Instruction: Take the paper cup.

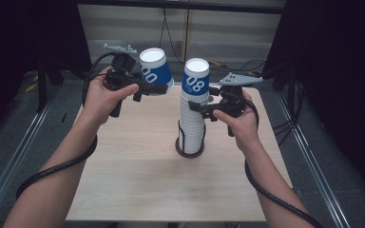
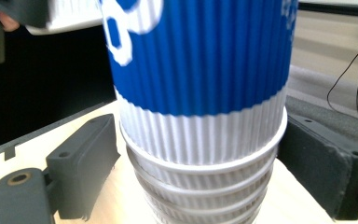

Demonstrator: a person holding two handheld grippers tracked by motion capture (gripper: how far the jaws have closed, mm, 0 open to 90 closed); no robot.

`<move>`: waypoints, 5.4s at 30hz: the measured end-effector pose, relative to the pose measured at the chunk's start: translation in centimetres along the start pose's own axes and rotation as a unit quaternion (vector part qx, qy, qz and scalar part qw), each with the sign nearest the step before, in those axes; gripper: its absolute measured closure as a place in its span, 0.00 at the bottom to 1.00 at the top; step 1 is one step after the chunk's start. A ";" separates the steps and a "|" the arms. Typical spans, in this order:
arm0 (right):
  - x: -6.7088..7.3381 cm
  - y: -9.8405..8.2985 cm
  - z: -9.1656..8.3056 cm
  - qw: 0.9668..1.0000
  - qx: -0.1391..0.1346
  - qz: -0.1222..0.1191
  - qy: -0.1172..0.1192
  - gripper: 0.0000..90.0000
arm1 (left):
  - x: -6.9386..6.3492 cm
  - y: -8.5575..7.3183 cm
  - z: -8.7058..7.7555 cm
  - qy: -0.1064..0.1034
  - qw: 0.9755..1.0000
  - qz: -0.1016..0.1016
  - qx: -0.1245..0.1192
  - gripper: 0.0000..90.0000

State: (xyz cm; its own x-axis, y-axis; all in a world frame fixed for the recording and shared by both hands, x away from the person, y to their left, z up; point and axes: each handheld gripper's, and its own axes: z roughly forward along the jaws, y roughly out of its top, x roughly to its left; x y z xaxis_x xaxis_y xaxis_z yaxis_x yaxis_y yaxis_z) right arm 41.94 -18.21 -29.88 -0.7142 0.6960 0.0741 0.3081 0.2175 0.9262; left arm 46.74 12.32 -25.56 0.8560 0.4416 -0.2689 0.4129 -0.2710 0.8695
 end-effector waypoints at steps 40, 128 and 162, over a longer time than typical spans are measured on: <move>0.7 -4.8 -2.4 0.999 0.046 -0.025 0.008 0.13 | 0.2 -4.6 0.3 0.011 0.997 0.023 0.073 0.21; 2.6 -13.3 -0.3 0.991 0.112 -0.029 0.061 0.14 | -2.5 -13.9 5.8 -0.002 0.950 0.127 0.284 0.23; 3.2 -13.5 0.1 0.988 0.119 -0.043 0.085 0.15 | -3.6 -14.6 8.6 -0.013 0.924 0.140 0.356 0.24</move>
State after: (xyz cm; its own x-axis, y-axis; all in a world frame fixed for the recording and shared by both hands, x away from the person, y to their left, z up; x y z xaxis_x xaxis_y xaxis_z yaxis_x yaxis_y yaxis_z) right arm 35.57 -18.87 -42.20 -0.8337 0.5466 0.0784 0.3656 0.4401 0.8202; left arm 40.34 7.36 -40.81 0.9635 0.2515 -0.0920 0.2666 -0.8692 0.4165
